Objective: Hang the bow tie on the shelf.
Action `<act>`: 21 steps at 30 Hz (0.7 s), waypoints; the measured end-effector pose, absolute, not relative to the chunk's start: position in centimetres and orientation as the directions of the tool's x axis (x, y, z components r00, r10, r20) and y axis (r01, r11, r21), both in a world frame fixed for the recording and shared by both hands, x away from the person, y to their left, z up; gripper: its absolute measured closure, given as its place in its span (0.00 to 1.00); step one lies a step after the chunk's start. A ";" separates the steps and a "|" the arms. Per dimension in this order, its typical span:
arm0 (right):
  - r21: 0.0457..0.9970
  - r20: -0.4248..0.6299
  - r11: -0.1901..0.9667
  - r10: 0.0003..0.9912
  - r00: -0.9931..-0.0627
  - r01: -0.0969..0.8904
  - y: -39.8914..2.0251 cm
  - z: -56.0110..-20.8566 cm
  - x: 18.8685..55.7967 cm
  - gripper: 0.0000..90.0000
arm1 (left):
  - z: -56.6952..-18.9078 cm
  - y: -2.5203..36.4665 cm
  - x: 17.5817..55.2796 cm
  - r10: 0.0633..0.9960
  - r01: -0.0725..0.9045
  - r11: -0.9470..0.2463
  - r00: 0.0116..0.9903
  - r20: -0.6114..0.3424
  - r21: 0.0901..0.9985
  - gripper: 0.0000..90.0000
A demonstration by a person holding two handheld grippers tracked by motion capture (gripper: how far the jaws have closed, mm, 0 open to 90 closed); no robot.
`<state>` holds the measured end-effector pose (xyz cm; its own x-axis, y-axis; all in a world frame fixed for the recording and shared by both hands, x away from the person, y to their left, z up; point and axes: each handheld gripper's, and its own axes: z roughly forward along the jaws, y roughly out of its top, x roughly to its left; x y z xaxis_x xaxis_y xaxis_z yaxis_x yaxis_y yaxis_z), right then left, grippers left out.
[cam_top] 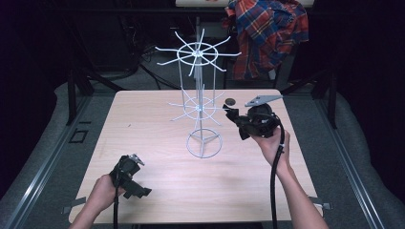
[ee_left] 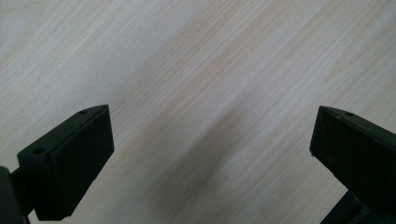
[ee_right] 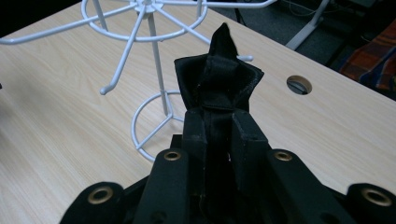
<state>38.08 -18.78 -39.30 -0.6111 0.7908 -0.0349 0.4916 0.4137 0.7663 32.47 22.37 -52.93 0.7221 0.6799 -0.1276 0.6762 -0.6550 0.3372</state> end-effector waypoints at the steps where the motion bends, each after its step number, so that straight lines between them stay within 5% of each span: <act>1: 0.763 -0.035 0.417 0.790 -0.613 0.493 -18.7 -39.4 38.1 0.86 | -52.9 22.4 32.5 0.679 0.676 -0.656 0.723 -0.127 0.337 0.00; 21: 0.723 -0.059 0.486 0.751 -0.658 0.490 -16.2 -42.0 39.0 0.86 | -53.0 22.3 32.5 0.679 0.676 -0.658 0.723 -0.127 0.333 0.00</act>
<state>38.99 -16.19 -42.02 -0.6577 0.7509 -0.0592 0.4903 0.4864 0.7232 32.48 22.35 -52.97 0.7232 0.6789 -0.1265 0.6756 -0.6575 0.3335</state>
